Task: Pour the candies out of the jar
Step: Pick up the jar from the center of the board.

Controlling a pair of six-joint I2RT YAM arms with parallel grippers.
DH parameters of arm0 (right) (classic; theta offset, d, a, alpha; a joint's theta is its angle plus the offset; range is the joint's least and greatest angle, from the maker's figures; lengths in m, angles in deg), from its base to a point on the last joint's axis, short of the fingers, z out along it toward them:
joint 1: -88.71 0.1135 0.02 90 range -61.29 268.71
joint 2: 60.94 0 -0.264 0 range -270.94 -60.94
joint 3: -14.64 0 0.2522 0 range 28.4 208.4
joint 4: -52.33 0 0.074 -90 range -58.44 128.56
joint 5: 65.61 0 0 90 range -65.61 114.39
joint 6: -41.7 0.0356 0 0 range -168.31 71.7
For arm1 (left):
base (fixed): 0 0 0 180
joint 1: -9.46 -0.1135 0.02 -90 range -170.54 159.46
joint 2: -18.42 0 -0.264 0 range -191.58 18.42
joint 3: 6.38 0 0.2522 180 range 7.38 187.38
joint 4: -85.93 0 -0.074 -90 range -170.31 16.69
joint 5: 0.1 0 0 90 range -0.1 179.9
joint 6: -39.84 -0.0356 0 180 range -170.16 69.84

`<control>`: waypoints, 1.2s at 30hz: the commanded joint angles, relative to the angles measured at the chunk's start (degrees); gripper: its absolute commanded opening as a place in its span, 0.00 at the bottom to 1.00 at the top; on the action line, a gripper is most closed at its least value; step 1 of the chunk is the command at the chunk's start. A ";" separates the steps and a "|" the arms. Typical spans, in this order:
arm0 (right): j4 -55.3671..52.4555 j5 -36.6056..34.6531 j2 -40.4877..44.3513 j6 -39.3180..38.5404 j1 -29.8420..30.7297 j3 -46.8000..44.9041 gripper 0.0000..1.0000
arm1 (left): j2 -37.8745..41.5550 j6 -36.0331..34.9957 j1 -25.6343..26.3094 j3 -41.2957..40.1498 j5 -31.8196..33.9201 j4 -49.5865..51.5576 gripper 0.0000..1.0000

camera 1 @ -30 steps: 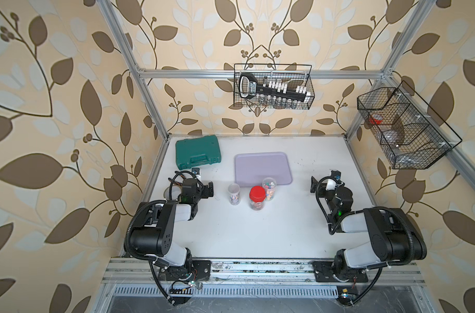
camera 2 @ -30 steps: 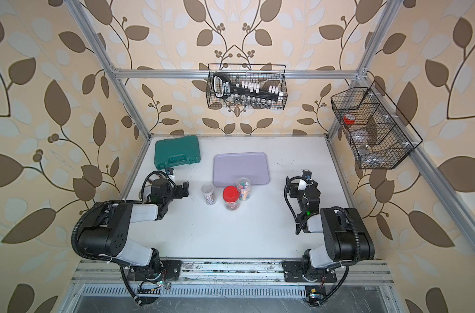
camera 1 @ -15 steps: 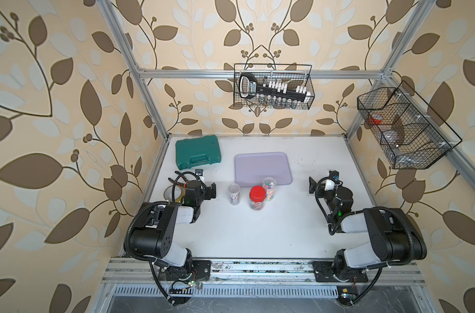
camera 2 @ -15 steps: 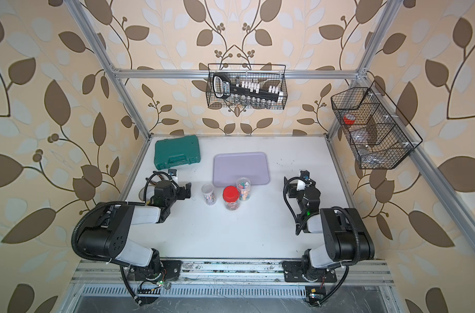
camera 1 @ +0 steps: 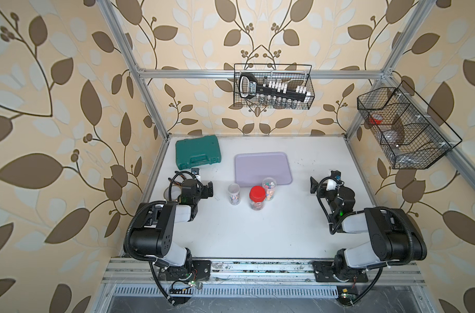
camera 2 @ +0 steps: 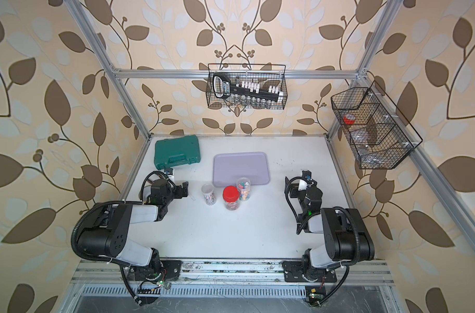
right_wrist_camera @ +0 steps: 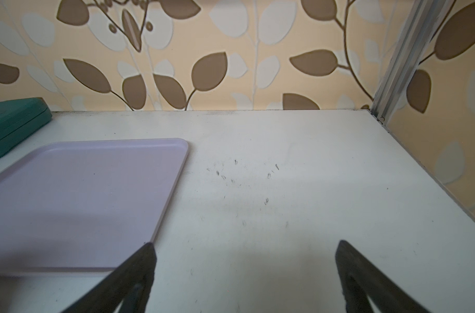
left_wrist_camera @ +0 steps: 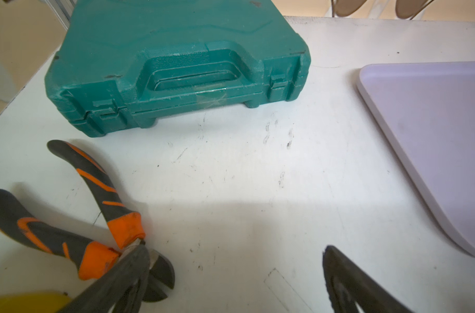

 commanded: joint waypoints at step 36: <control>-104.67 -27.47 11.04 16.80 44.92 56.33 0.99 | 23.24 3.82 0.68 47.64 -18.94 80.85 0.99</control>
